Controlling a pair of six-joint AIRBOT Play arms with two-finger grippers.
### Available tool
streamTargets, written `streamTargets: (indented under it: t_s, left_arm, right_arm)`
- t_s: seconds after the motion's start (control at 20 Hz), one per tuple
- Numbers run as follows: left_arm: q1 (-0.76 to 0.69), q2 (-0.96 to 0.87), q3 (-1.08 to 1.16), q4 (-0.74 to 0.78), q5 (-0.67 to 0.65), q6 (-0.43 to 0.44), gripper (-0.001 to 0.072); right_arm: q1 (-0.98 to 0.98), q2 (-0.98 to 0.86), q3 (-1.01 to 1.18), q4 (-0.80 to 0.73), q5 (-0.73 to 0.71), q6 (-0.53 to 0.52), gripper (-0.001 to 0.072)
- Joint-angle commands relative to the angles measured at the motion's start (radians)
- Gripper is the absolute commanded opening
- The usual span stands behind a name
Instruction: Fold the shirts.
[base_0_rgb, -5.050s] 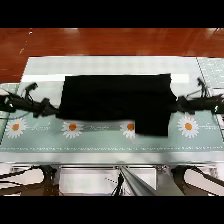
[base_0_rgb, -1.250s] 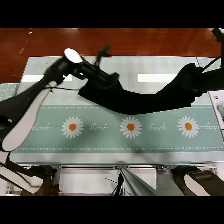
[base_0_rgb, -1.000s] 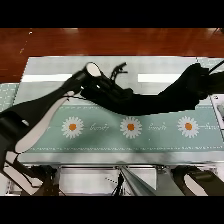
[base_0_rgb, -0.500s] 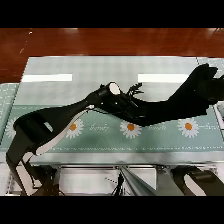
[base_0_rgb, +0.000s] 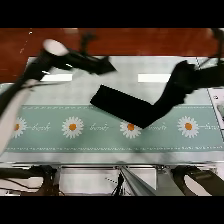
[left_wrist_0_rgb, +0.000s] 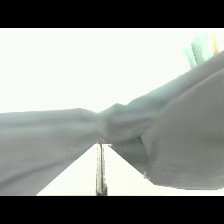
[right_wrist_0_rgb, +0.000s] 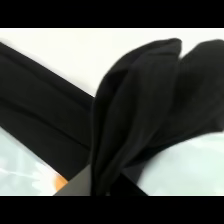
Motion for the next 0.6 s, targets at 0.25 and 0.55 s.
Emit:
streamTargets:
  t_s: [0.25, 0.55]
  left_arm:
    - [0.445, 0.326, 0.001, 0.107, -0.238, 0.003, 0.0024]
    - [0.457, 0.408, 0.000, 0.107, -0.291, 0.002, 0.0024]
  right_arm:
    - [0.342, -0.402, 0.000, 0.097, -0.435, 0.075, 0.0029]
    - [0.484, -0.603, 0.000, 0.346, -0.731, 0.080, 0.0070]
